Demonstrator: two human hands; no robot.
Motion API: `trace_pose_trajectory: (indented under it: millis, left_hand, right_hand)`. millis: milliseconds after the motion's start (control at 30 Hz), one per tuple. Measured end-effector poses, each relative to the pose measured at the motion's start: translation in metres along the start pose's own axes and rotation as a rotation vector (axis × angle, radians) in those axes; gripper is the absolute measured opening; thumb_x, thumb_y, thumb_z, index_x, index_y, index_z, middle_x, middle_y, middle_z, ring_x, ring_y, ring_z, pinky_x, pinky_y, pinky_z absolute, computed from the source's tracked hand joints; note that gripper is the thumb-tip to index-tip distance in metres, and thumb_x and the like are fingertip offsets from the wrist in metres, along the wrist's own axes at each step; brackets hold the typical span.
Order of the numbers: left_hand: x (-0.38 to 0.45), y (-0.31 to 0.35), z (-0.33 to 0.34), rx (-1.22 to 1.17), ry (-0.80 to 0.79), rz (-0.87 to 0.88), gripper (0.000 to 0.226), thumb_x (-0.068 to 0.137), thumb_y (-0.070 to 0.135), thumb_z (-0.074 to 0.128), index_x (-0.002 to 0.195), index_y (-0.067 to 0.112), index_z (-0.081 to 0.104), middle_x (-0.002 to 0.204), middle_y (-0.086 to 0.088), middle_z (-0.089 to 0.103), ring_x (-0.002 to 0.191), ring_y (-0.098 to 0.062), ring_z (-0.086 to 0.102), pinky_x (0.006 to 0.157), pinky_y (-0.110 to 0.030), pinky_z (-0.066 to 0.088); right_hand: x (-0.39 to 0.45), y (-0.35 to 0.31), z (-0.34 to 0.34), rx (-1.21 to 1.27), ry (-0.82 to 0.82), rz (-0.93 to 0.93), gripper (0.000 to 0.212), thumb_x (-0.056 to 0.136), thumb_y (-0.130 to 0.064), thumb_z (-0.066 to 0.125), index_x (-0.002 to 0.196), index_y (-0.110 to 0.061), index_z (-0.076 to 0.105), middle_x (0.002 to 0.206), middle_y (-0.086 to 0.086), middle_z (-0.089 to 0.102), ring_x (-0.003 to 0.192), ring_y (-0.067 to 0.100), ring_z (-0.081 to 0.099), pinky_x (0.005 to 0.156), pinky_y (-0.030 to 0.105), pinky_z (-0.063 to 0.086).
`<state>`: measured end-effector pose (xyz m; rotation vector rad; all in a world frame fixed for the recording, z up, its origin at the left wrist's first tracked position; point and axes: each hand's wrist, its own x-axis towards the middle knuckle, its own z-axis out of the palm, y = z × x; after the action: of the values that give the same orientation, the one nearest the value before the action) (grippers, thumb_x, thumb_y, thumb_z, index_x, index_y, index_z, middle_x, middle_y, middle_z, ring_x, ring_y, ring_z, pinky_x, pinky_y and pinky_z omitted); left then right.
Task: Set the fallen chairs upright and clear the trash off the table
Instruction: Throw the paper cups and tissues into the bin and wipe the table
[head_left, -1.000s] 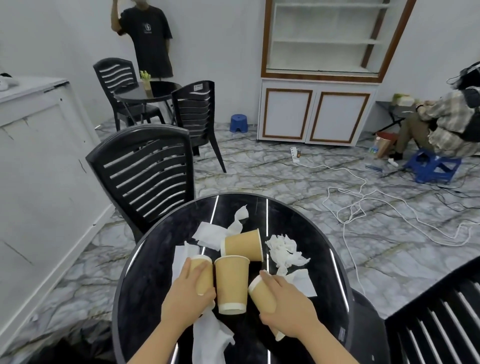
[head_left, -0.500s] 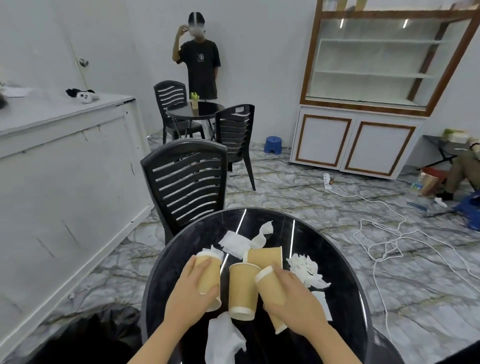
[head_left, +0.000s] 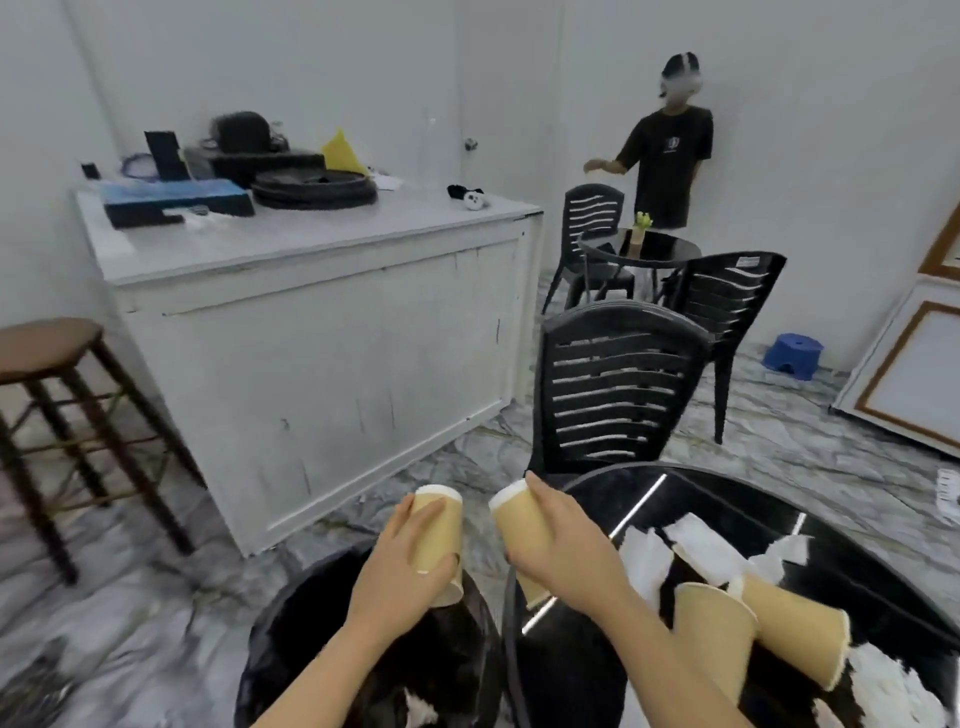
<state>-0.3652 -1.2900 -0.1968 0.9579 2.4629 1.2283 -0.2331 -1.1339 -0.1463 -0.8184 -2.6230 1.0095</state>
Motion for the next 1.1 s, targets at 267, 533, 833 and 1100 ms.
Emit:
trace_pose_trajectory:
  millis: [267, 533, 833, 1100]
  left_hand:
    - [-0.002, -0.113, -0.068, 0.001, 0.038, -0.181, 0.069, 0.063, 0.055, 0.050, 0.130, 0.044, 0.041, 0.153, 0.012, 0.018, 0.134, -0.014, 0.032, 0.099, -0.030, 0.034]
    - [-0.012, -0.210, -0.033, 0.063, -0.044, -0.362, 0.060, 0.078, 0.040, 0.060, 0.133, 0.043, 0.037, 0.154, 0.014, 0.012, 0.132, -0.013, 0.032, 0.086, -0.027, 0.037]
    - [0.000, -0.328, 0.075, 0.044, -0.100, -0.545, 0.062, 0.075, 0.042, 0.059, 0.132, 0.045, 0.036, 0.153, 0.016, 0.011, 0.123, -0.016, 0.040, 0.084, -0.033, 0.046]
    - [-0.008, -0.385, 0.121, 0.210, -0.220, -0.670, 0.079, 0.082, 0.067, 0.041, 0.144, 0.040, 0.002, 0.157, 0.001, -0.015, 0.144, -0.027, 0.002, 0.114, -0.052, 0.016]
  right_hand:
    - [0.054, -0.042, 0.128, -0.012, -0.216, 0.017, 0.089, 0.074, -0.044, 0.065, 0.146, -0.036, 0.013, 0.146, -0.008, 0.034, 0.128, 0.014, 0.039, 0.093, 0.034, 0.041]
    - [0.071, 0.004, 0.243, -0.010, -0.385, 0.223, 0.091, 0.073, -0.045, 0.064, 0.145, -0.037, 0.011, 0.147, -0.005, 0.032, 0.125, 0.016, 0.043, 0.087, 0.033, 0.044]
    - [0.080, 0.110, 0.379, -0.060, -0.456, 0.405, 0.088, 0.073, -0.046, 0.063, 0.145, -0.040, 0.011, 0.144, -0.011, 0.034, 0.114, 0.012, 0.049, 0.069, 0.028, 0.041]
    - [0.080, 0.152, 0.443, -0.164, -0.548, 0.377, 0.099, 0.076, -0.063, 0.056, 0.144, -0.039, -0.013, 0.157, -0.001, -0.017, 0.143, 0.026, -0.017, 0.112, 0.055, 0.007]
